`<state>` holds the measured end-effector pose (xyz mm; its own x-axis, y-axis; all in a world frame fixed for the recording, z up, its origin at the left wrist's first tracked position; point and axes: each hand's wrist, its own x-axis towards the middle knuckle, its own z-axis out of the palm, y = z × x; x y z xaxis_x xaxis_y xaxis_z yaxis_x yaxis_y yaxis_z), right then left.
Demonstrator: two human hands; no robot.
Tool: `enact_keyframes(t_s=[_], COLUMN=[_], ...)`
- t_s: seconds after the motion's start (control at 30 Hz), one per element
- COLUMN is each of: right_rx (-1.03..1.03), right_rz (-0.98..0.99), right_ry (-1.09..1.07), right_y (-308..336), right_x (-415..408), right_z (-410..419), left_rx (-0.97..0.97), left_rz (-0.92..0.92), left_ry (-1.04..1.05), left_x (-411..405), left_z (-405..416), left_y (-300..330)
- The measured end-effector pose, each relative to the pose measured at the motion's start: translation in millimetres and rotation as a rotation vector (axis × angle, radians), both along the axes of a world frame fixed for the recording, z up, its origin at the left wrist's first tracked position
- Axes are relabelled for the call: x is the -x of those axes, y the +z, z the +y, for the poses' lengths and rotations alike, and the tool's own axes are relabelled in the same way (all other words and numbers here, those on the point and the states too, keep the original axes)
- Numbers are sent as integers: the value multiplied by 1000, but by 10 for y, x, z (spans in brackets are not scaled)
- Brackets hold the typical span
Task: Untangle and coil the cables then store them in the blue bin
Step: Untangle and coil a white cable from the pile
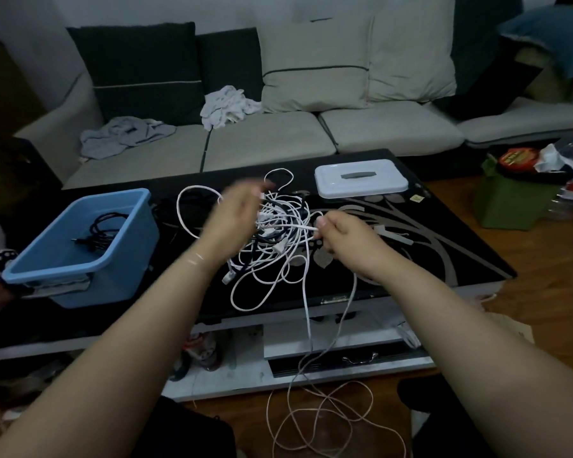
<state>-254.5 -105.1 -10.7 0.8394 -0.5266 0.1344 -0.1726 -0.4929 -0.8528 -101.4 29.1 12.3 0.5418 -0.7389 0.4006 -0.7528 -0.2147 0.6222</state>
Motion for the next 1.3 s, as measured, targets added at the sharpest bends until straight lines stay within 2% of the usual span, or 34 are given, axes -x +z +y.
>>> enact_keyframes(t_s=[0.07, 0.1, 0.2, 0.27, 0.33, 0.4, 0.47, 0.53, 0.63, 0.7, 0.73, 0.8, 0.87, 0.93, 1.0, 1.1, 1.2, 1.3], right_rx=[-105, -127, -283, -427, -454, -347, -279, -256, 56, 221, 259, 301, 289, 58, -109, -67, -152, -214], right_rz=[-30, -35, -211, -448, -600, -512, -336, -109, 300, 376, 354, 163, 45, 47, 67, -10, -254, -467], right_ry=[37, 37, -51, -214, -387, -501, -522, -449, -237, -147, -151, -151, -48, 97, 144, 71, -81, -211], right_y=[-34, -21, 97, 174, 145, 61, -13, -48, -144, -216, -206, -128, -95, -79, -96, -6, 55, 31], right_x=[-34, -33, 43, 128, 179, 180, 161, 163, 156, 128, 132, 149, 116, 85, 47, 23, 38, 59], right_z=[65, 89, 75, -39, -191, -287, -344, -356, -280, -175, -109, 47, 186, 323, 382, 366, 287, 196], left_rx=[-192, -207, -141, -128, -180, -240, -248, -175, -71, -86, -123, -184, -159, -108, -112, -189, -189, -228], left_rz=[167, 184, 89, 72, 65, 7, -52, -67, -69, -108, -137, -157, -113, -88, -119, -97, -30, -54], left_ry=[-279, -297, -125, 17, 118, 164, 185, 168, 123, 83, 52, -29, -95, -115, -99, -74, -6, 86], left_x=[384, 446, 303, 118, 4, -17, 2, 47, 183, 287, 333, 413, 468, 498, 502, 442, 313, 181], left_z=[-69, -95, -44, 66, 171, 246, 288, 298, 287, 297, 292, 283, 271, 254, 258, 322, 423, 514], left_y=[-61, -116, -158, -161, -150, -128, -74, -31, -31, -54, -92, -152, -189, -201, -201, -178, -113, -88])
